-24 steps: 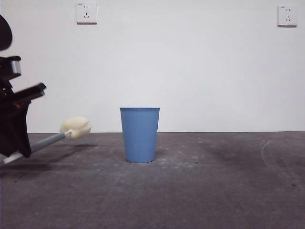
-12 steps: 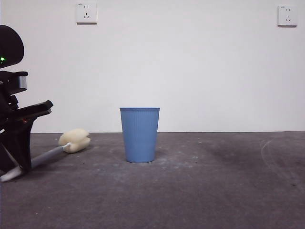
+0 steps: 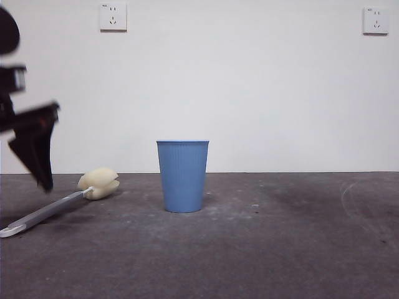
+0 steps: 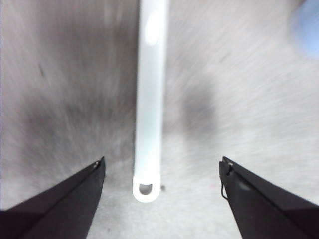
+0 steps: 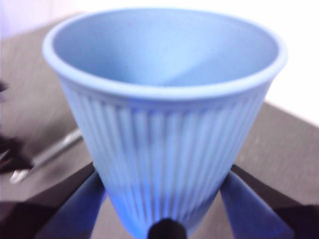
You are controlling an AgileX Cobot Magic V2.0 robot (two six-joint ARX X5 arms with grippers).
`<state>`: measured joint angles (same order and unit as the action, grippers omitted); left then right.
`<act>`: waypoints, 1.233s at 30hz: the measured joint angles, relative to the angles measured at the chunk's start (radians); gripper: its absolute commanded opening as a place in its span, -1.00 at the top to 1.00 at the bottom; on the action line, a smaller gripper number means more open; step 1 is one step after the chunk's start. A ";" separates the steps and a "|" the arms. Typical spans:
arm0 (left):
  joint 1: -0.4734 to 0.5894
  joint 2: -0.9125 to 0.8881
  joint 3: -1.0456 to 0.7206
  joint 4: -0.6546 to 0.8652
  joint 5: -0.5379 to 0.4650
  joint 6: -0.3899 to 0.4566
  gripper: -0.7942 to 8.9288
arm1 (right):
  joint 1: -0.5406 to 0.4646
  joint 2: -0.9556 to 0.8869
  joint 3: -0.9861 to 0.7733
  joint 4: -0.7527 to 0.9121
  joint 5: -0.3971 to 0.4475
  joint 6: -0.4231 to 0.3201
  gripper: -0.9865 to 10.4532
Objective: Pick up the cup brush,pick up the cup,insert the brush into the cup,clean the cup,put the cup brush back,put the cup back to the fixed position on the table
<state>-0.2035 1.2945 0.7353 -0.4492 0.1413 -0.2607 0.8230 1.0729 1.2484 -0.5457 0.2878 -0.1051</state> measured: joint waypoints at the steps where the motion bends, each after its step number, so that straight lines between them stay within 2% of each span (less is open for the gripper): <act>1: 0.000 -0.045 0.000 -0.013 0.000 0.009 0.04 | 0.000 -0.002 -0.036 0.050 0.014 0.000 0.85; 7: 0.000 -0.343 0.000 -0.116 0.080 0.053 0.06 | -0.060 0.002 -0.332 0.428 0.031 0.008 0.85; 11: 0.000 -0.481 0.000 -0.163 0.088 0.068 0.06 | -0.133 0.002 -0.486 0.611 0.028 0.040 0.85; 18: 0.000 -0.621 0.000 -0.241 0.089 0.074 0.06 | -0.277 0.066 -0.715 0.945 -0.082 0.058 0.85; 24: 0.000 -0.636 0.000 -0.246 0.089 0.077 0.06 | -0.344 0.259 -0.778 1.144 -0.172 0.056 0.85; 31: 0.000 -0.636 0.000 -0.246 0.090 0.077 0.06 | -0.359 0.483 -0.778 1.383 -0.197 0.053 0.85; 37: 0.000 -0.636 0.000 -0.246 0.090 0.077 0.06 | -0.391 0.652 -0.778 1.489 -0.233 0.053 0.85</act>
<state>-0.2031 0.6590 0.7353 -0.6952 0.2314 -0.1841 0.4316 1.7252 0.4706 0.9432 0.0547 -0.0521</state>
